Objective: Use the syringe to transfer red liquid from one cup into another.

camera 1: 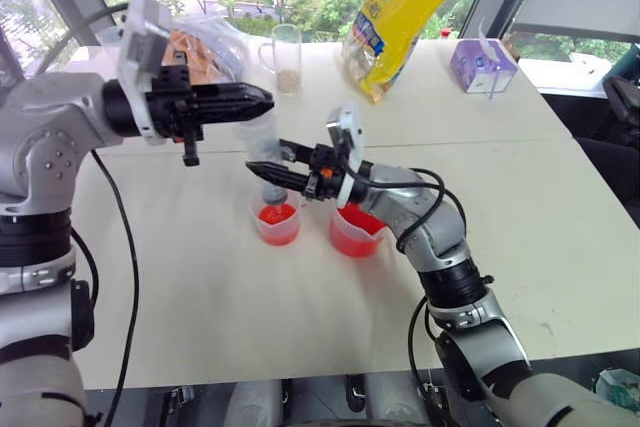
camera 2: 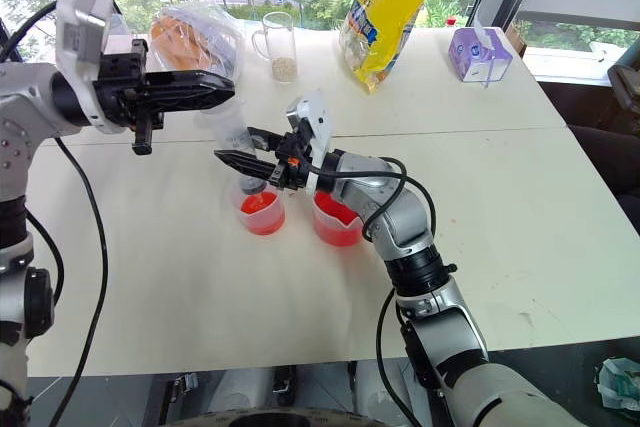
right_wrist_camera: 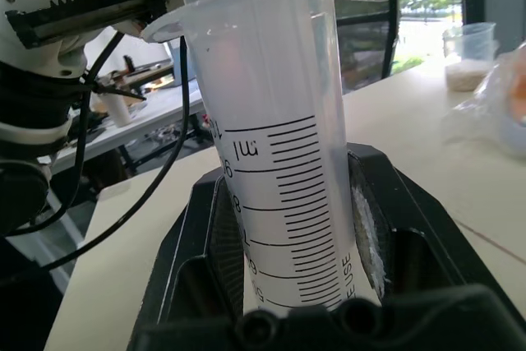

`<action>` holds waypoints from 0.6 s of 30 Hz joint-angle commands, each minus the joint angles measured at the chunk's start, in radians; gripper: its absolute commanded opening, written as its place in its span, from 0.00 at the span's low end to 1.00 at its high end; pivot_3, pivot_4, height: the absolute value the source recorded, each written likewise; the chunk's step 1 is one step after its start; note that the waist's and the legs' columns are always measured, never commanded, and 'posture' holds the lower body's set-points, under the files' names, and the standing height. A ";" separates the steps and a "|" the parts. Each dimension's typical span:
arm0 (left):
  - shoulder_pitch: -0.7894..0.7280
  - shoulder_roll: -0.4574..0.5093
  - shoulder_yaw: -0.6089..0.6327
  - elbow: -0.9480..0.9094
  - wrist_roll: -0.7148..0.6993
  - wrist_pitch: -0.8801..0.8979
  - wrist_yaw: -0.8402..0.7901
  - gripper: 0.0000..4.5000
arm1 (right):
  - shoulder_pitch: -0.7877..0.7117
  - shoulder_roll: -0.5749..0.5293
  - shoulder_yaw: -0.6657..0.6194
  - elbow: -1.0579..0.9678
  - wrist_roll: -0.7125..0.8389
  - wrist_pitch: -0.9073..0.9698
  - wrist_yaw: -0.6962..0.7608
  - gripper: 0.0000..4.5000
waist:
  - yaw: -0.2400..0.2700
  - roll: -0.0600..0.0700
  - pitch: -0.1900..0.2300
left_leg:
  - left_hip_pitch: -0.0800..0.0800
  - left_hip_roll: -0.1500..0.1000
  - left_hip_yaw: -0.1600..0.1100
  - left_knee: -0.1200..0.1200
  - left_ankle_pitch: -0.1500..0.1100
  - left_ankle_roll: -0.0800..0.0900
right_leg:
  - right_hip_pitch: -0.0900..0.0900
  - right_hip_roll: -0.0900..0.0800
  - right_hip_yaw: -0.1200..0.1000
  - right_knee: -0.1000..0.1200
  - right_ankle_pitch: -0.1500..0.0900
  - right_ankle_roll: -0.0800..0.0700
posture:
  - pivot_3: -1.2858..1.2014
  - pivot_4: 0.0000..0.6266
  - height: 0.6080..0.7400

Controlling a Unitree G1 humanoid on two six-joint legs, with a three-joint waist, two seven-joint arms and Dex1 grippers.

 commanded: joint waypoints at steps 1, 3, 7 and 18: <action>-0.014 -0.011 0.002 0.006 -0.048 0.077 0.015 0.34 | -0.062 0.021 -0.060 -0.093 0.058 -0.015 -0.017 0.32 | -0.001 0.000 0.000 | 0.000 0.000 0.000 0.000 0.000 0.000 | 0.000 0.000 0.000 0.000 0.000 0.000 | 0.52 0.24 1.00; -0.030 -0.013 0.029 0.020 -0.076 0.103 0.028 0.56 | -0.062 0.022 -0.059 -0.097 0.065 -0.005 -0.021 0.32 | -0.003 0.000 0.000 | 0.000 0.000 0.000 0.000 0.000 0.000 | 0.000 0.000 0.000 0.000 0.000 0.000 | 0.52 0.24 1.00; -0.050 0.008 0.079 0.045 -0.111 0.127 0.034 0.94 | -0.066 0.025 -0.064 -0.103 0.077 0.015 -0.030 0.32 | -0.004 0.000 0.000 | 0.000 0.000 0.000 0.000 0.000 0.000 | 0.000 0.000 0.000 0.000 0.000 0.000 | 0.52 0.24 1.00; 0.060 0.150 0.027 -0.024 -0.072 0.073 -0.129 0.94 | -0.137 -0.029 -0.255 -0.220 0.265 0.217 -0.221 0.32 | 0.001 0.001 0.000 | 0.000 0.000 0.000 0.000 0.000 0.000 | -0.001 -0.001 0.000 0.000 0.000 0.000 | 0.52 0.24 1.00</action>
